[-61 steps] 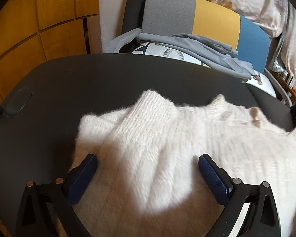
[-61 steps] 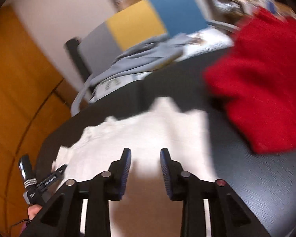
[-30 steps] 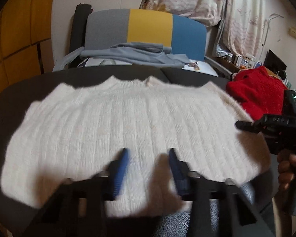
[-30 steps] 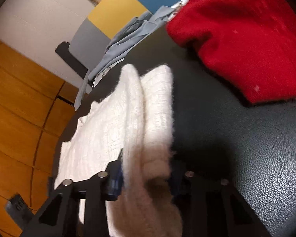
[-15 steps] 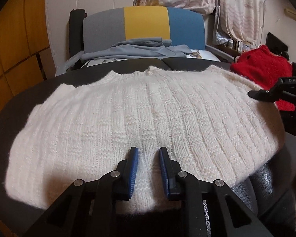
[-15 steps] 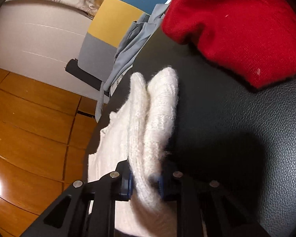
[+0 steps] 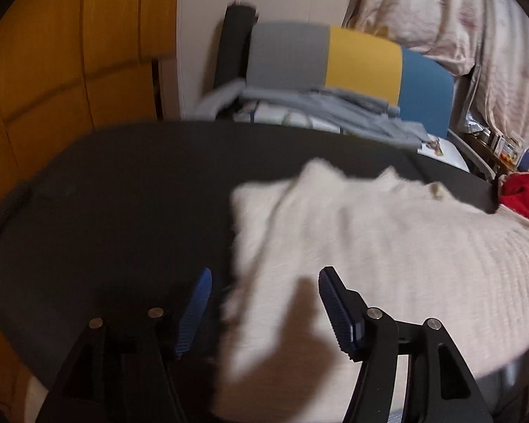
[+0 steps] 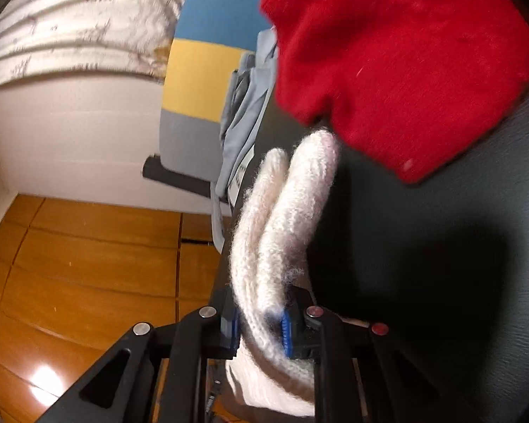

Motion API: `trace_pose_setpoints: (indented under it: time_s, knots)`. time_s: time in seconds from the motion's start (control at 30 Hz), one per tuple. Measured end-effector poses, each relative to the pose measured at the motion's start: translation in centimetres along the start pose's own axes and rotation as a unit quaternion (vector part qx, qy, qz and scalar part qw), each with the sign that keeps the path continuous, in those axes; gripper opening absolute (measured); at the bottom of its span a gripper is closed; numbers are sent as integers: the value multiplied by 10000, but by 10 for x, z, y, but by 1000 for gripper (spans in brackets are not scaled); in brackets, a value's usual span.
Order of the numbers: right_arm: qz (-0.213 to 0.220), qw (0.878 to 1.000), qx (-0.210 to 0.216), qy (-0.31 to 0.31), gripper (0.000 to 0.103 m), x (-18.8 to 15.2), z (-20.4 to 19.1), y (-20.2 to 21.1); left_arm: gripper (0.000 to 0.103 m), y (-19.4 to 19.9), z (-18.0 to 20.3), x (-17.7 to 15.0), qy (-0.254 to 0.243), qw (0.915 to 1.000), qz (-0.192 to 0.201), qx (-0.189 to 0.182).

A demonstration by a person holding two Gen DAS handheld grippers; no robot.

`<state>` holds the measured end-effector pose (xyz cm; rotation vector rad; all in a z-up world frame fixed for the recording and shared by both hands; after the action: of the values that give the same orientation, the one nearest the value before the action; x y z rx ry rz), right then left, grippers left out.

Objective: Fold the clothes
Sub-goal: 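Grasp the folded sweater edge with the right gripper and lift it, then turn the lifted sweater over with the right gripper while the left gripper pinches it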

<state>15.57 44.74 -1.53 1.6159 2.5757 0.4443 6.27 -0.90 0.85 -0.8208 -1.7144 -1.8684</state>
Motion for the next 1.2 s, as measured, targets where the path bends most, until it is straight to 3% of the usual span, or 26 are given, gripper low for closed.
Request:
trace_pose_setpoints:
  time_s: [0.07, 0.3, 0.5, 0.73, 0.87, 1.07, 1.2]
  knots:
    - [33, 10000, -18, 91, 16, 1, -11, 5, 65, -14, -3, -9, 54, 9995, -270, -166]
    - [-333, 9967, 340, 652, 16, -30, -89, -26, 66, -20, -7, -22, 316, 9982, -189, -468]
    - [-1263, 9834, 502, 1204, 16, -97, -150, -114, 68, -17, -7, -26, 210, 9985, -30, -498]
    - [-2371, 9581, -138, 1604, 16, -191, -139, -224, 68, -22, -6, -22, 260, 9981, 1, -563]
    - [-2602, 9439, -596, 1944, 16, -225, -121, -257, 68, -23, -7, -23, 290, 9977, 55, -603]
    - [-2558, 9109, -1221, 2997, 22, -249, -129, -265, 68, -23, -11, -24, 392, 9965, 110, -729]
    - [-2610, 9039, -1269, 3141, 32, -263, -132, -254, 68, -19, -26, -22, 792, 9914, 121, -1032]
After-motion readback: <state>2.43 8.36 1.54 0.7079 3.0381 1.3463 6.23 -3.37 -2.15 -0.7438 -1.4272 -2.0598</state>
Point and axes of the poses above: each gripper's, at about its wrist camera, not at the fingertips, and y roughly against the way its jaws point, z to its right, x to its top, the point moved 5 cm from there along -y, roughly the way its jaws point, and after that the axes turned 4 degrees about x, right-handed, at the moved point
